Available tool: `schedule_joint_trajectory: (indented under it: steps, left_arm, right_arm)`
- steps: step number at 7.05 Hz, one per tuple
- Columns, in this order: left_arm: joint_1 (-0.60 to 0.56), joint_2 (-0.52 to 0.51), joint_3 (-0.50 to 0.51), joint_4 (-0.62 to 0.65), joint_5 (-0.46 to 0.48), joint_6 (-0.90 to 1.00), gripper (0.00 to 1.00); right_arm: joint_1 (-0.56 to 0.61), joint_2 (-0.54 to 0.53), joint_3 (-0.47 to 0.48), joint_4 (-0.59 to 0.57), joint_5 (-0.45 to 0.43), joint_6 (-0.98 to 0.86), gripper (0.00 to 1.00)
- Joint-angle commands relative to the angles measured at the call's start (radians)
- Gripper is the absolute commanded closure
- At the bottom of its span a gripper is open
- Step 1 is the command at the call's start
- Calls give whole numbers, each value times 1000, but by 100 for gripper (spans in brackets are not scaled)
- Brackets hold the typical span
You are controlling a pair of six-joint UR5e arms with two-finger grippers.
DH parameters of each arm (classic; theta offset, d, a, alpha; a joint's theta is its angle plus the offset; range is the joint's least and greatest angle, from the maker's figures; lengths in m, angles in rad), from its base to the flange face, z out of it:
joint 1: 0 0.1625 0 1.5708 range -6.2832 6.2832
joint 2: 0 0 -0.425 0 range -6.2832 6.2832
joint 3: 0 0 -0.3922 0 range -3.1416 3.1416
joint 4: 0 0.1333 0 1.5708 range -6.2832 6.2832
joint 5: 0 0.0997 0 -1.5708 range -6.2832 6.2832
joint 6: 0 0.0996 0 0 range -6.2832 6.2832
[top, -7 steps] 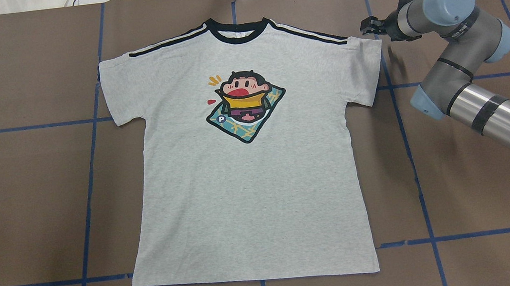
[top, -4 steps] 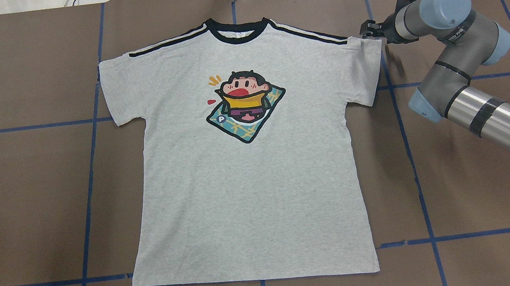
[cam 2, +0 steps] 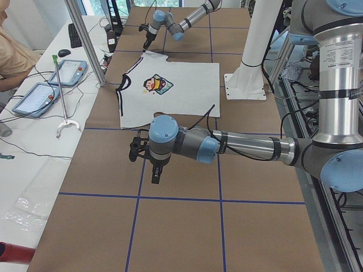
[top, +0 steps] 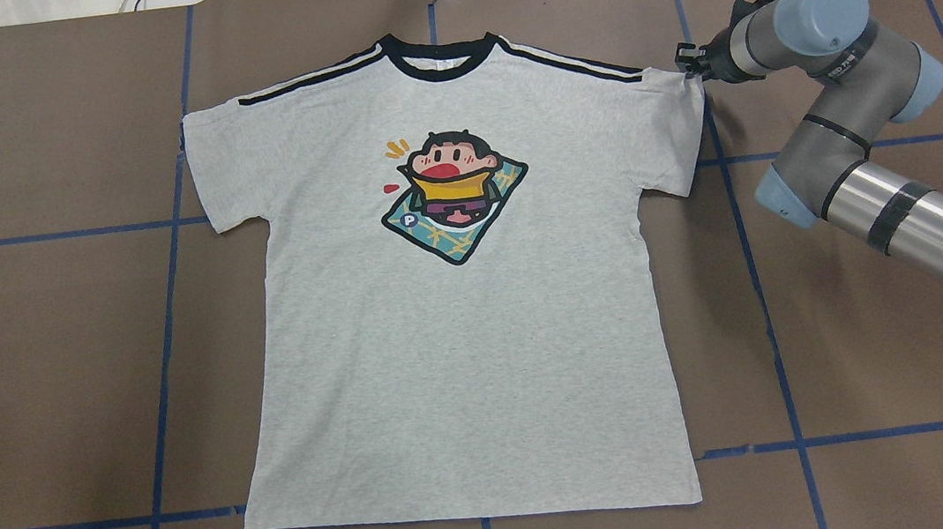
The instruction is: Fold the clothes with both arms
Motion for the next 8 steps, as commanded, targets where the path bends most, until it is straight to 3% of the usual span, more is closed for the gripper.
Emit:
schedule_joint_trajectory:
  steps: [1,3,5,6,8]
  left_arm:
    - [0,-1,0,2,0,0,0]
    - [0,-1,-1,2,0,0,0]
    - [0,-1,-4,2,-1,-2,0]
    - [0,-1,-3,2,-2,-2,0]
    - [2,-1,-3,2,-2,-2,0]
  right_arm:
    - [1,8,37,-3,7,-3,100]
    - [-20,37,72,-26,53,12,100]
    - [-74,177,108,-237,46,146,100]
    - [-75,236,103,-309,44,182,100]
    - [-92,258,42,-324,-29,196,100]
